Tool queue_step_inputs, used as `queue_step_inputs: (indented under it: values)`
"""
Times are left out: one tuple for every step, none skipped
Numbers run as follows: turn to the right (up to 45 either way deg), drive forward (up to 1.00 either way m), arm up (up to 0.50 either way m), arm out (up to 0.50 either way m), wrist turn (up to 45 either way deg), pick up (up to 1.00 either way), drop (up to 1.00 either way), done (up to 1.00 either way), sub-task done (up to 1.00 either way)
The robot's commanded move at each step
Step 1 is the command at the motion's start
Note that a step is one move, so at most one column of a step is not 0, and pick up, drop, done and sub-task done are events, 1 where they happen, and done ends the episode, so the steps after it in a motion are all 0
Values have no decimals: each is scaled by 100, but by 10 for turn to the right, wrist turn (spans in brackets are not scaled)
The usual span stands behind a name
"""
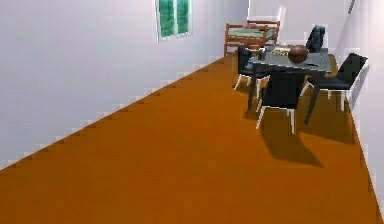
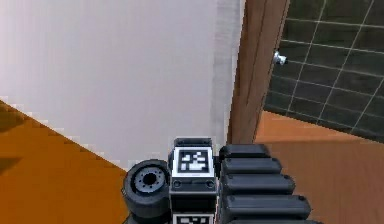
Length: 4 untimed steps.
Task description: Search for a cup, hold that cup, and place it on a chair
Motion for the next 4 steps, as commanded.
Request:
queue_step_inputs:
  values:
    - [60,0,0,0,0,0,0,0,0]
    - [0,100,0,0,0,0,0,0,0]
    - [30,0,0,0,0,0,0,0,0]
    - [0,100,0,0,0,0,0,0,0]
